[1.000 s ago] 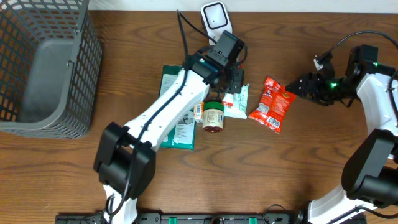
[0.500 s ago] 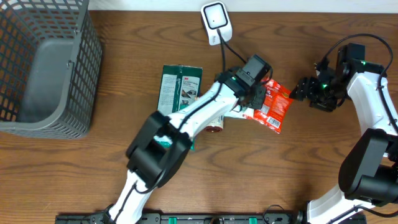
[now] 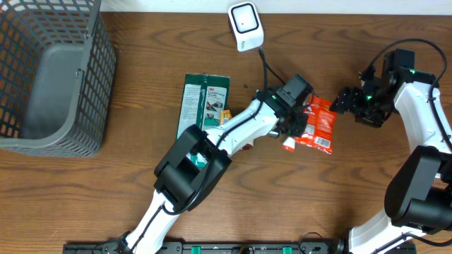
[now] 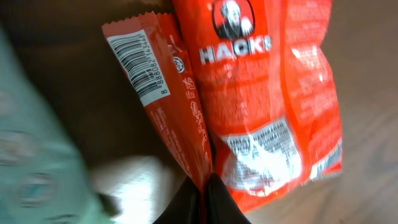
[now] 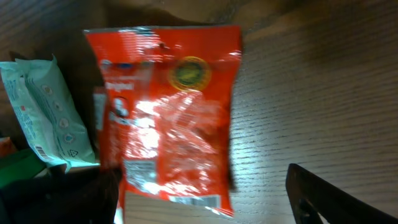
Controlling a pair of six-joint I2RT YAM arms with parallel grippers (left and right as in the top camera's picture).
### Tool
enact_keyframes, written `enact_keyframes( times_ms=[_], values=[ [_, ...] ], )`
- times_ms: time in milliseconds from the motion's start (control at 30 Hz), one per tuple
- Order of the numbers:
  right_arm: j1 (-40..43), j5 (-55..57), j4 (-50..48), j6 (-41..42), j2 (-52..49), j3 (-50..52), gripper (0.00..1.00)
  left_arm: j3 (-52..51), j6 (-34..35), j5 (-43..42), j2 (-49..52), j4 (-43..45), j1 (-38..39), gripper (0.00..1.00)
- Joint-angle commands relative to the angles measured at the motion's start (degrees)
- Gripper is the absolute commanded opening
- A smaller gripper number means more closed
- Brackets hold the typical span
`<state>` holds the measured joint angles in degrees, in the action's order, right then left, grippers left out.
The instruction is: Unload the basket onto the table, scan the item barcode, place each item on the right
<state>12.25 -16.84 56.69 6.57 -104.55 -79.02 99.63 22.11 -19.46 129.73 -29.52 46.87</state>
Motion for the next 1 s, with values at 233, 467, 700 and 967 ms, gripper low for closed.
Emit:
enact_keyframes(
  times_ms=[233, 467, 700, 967],
  values=[
    [-0.20, 0.31, 0.11, 0.42, 1.29, 0.39, 0.86, -0.52, 0.13, 15.82, -0.07, 0.63, 0.42, 0.07],
    [-0.22, 1.73, 2.99, 1.16, 1.29, 0.66, 0.83, -0.55, 3.54, 16.26, 0.00, 3.08, 0.46, 0.08],
    [-1.14, 1.77, -3.91, 3.26, 1.29, 9.01, 0.80, -1.40, 5.79, 16.02, 0.15, 3.43, 0.63, 0.07],
    [-1.22, 1.55, -13.84, 2.99, 1.29, 12.13, 0.73, -2.21, 7.39, 15.61, 0.26, 3.04, 0.96, 0.07]
  ],
)
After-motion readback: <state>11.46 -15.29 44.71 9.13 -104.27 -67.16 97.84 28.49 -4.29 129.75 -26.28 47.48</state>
